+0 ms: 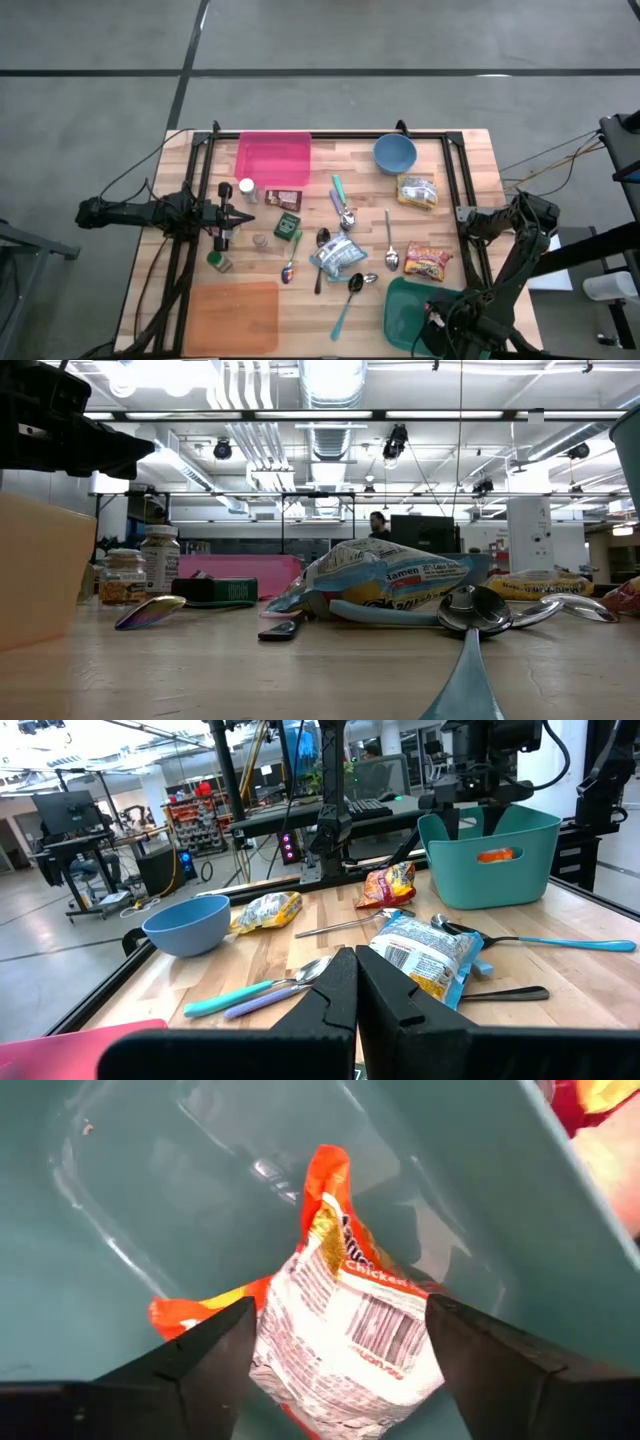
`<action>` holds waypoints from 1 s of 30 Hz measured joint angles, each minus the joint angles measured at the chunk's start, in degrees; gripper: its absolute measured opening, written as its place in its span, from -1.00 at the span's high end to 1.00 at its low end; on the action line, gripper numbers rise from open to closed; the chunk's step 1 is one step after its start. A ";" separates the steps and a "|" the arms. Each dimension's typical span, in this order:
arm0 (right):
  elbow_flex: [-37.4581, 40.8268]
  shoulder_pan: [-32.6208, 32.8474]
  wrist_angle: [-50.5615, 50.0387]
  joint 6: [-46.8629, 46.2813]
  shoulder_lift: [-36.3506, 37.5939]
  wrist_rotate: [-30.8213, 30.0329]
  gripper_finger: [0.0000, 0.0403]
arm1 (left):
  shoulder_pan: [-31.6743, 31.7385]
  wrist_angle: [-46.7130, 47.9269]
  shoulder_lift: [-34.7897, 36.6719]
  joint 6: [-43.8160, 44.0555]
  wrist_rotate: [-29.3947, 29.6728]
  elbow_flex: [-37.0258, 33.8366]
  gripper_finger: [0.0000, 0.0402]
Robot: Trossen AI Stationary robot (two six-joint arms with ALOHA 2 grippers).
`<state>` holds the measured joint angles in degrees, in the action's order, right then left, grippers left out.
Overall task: Pick & Place Food Item
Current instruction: Put the yellow noodle pack into the green bin
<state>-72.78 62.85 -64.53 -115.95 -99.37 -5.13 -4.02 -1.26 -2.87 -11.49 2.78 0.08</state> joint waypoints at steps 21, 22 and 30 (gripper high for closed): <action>-10.46 -5.24 -25.82 9.63 3.08 -13.08 -0.62 | 0.01 0.00 0.02 0.00 -0.01 0.00 1.00; -9.93 -6.36 -25.55 11.42 3.83 -13.09 -0.62 | -0.01 -0.02 0.02 0.00 -0.01 0.00 1.00; -3.47 -15.93 -25.44 23.66 10.70 -16.56 -0.62 | 0.00 -0.01 0.02 0.00 -0.01 0.00 1.00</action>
<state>-76.25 46.92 -89.97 -92.29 -88.67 -21.69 -4.02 -1.27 -2.85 -11.49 2.77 0.08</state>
